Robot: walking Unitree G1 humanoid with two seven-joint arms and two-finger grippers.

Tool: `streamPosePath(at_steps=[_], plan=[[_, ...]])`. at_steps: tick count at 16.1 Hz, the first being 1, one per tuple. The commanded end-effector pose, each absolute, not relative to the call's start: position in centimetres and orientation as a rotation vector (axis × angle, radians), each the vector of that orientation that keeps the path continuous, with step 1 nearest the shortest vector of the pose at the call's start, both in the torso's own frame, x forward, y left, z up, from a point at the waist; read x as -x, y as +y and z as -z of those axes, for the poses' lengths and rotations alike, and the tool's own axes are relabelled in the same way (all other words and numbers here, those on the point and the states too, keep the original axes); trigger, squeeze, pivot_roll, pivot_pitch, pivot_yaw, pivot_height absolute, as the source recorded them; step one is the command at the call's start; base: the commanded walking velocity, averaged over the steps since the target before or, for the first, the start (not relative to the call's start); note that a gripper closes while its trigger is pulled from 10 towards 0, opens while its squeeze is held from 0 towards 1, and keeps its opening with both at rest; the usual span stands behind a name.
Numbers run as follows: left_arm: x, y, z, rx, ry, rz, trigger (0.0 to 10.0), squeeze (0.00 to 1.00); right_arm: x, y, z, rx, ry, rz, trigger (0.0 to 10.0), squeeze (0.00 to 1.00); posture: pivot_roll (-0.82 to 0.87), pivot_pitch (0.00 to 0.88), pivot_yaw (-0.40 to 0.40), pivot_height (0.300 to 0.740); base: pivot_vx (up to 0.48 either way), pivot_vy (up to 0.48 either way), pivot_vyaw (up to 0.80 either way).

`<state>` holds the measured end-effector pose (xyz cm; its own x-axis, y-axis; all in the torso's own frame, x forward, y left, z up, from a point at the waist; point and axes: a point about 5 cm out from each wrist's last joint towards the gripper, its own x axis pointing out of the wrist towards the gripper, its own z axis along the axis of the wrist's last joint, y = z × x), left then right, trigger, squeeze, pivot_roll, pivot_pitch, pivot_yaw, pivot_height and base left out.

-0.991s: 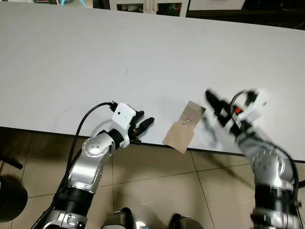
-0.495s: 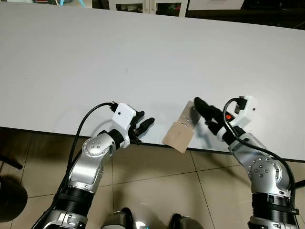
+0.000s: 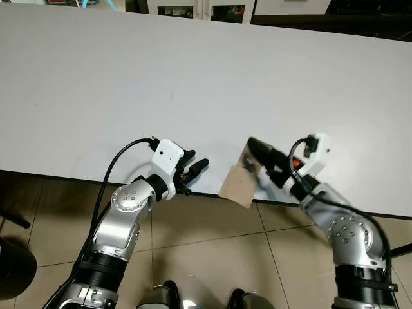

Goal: Picking trash to rubbish bin

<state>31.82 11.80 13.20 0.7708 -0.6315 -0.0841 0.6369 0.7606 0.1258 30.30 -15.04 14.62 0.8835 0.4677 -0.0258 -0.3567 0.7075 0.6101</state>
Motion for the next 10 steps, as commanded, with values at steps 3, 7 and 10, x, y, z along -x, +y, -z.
streamPosePath(at_steps=[3,7,10], plan=[[-31.74,11.48,-13.23,-0.162,0.031,0.703,10.0,0.0,-29.97,-15.1,-13.39,-0.63,0.225,-0.445,10.0,0.0,-0.06,0.184,-0.049,0.74,0.0,0.0,0.0],[-31.61,11.54,-13.13,-0.165,0.035,0.701,10.0,0.0,-30.15,-15.1,-12.84,-0.612,0.238,-0.41,10.0,0.0,-0.06,0.19,-0.047,0.74,0.0,0.0,0.0],[-31.57,11.55,-13.04,-0.166,0.039,0.703,10.0,0.0,-30.59,-15.7,-13.24,-0.605,0.21,-0.367,10.0,0.0,-0.06,0.194,-0.045,0.74,0.0,0.0,0.0]])
